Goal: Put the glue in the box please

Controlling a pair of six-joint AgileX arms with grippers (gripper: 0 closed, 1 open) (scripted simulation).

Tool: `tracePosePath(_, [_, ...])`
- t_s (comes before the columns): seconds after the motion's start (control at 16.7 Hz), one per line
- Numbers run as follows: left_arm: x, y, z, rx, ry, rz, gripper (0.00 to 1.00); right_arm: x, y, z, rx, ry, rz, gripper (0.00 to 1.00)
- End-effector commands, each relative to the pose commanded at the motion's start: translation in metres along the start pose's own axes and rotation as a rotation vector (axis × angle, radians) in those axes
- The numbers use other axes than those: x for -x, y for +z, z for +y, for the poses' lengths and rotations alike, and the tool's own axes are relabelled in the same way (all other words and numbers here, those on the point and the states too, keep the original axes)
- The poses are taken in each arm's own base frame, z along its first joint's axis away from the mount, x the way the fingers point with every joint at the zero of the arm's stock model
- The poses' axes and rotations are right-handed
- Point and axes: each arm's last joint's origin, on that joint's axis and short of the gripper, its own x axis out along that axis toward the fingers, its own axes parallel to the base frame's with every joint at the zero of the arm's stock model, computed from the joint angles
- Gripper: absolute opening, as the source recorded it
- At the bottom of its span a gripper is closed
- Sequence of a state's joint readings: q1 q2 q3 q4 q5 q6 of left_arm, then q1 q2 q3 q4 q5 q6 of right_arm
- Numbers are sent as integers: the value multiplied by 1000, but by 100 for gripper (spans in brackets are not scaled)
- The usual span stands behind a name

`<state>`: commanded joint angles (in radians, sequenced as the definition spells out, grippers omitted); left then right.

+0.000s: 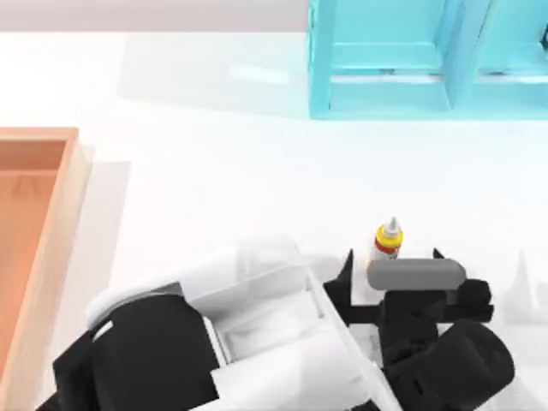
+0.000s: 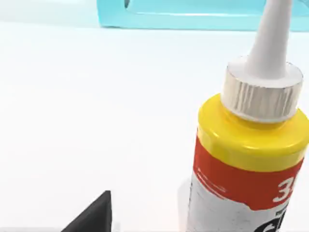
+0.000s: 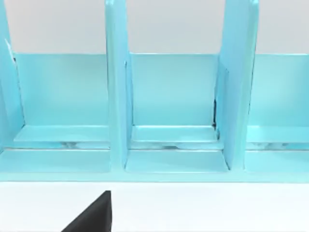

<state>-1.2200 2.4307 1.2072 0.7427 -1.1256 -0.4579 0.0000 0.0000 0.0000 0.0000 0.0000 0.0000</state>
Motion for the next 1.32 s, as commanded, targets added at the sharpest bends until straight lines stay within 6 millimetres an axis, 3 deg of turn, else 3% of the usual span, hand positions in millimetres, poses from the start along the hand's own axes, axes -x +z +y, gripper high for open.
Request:
tracePosePath(0.18, [-30, 2, 6, -1, 0, -3, 100, 0, 0, 0, 0, 0, 0, 100])
tracePosePath(0.48, [-35, 2, 7, -1, -1, -3, 100, 0, 0, 0, 0, 0, 0, 100])
tracePosePath(1.26, [-35, 2, 7, -1, -1, -3, 2, 0, 0, 0, 0, 0, 0, 100])
tracePosePath(1.32, [-35, 2, 7, -1, -1, -3, 0, 0, 0, 0, 0, 0, 0, 100])
